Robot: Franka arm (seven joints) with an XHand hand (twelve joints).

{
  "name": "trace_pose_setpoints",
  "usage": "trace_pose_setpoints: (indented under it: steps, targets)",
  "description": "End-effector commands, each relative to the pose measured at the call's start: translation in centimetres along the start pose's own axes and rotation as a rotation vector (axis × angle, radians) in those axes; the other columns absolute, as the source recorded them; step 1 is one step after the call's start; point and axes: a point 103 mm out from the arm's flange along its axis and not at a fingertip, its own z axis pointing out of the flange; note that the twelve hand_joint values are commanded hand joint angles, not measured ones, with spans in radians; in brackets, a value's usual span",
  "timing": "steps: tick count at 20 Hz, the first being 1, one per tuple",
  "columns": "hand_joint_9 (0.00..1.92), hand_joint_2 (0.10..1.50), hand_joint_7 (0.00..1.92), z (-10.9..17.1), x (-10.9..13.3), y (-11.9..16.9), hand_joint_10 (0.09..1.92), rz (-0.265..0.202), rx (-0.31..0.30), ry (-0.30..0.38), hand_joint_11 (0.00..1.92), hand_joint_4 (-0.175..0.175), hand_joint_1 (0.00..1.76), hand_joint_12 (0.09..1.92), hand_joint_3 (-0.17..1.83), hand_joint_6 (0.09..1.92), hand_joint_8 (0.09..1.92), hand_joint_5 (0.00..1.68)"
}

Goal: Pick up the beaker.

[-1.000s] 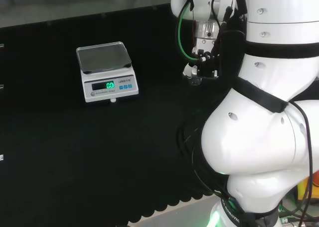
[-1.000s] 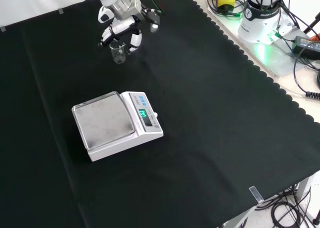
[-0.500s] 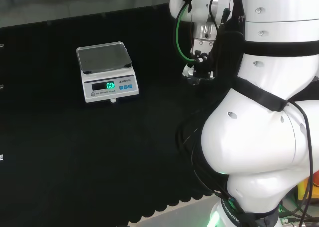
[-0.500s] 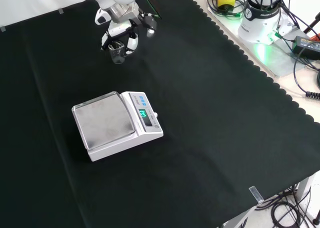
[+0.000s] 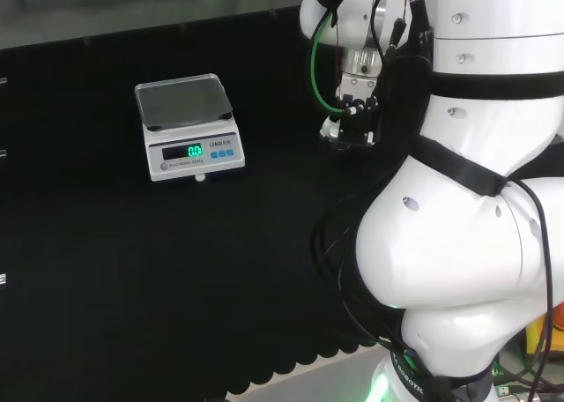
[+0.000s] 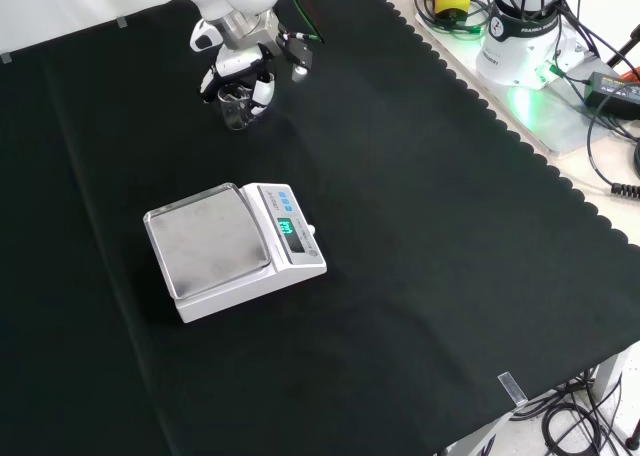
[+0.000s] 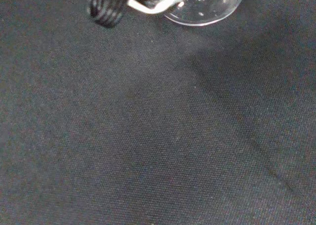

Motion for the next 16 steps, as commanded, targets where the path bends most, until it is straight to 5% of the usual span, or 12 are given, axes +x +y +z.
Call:
trace_pose_setpoints:
  steps: [1, 4, 6, 16]
  targets:
    - [0.95, 0.86, 0.88, -0.9, 0.6, -0.6, 1.22, 0.000, -0.004, 0.008, 1.15, -0.175, 1.36, 1.30, 0.63, 1.08, 1.35, 0.58]
    - [0.91, 1.11, 0.75, -1.6, 0.7, -0.9, 1.28, 0.005, -0.005, 0.032, 1.17, -0.175, 1.33, 1.36, 0.19, 1.30, 1.40, 0.70]
    - [0.89, 1.17, 0.71, -2.2, 0.9, -1.3, 1.30, 0.003, -0.009, 0.031, 1.17, -0.175, 1.35, 1.38, 0.07, 1.33, 1.41, 0.72]
    - [0.96, 1.21, 0.75, -5.7, 2.4, -4.2, 1.31, -0.013, 0.014, 0.038, 1.18, -0.175, 1.26, 1.38, 0.02, 1.34, 1.39, 0.73]
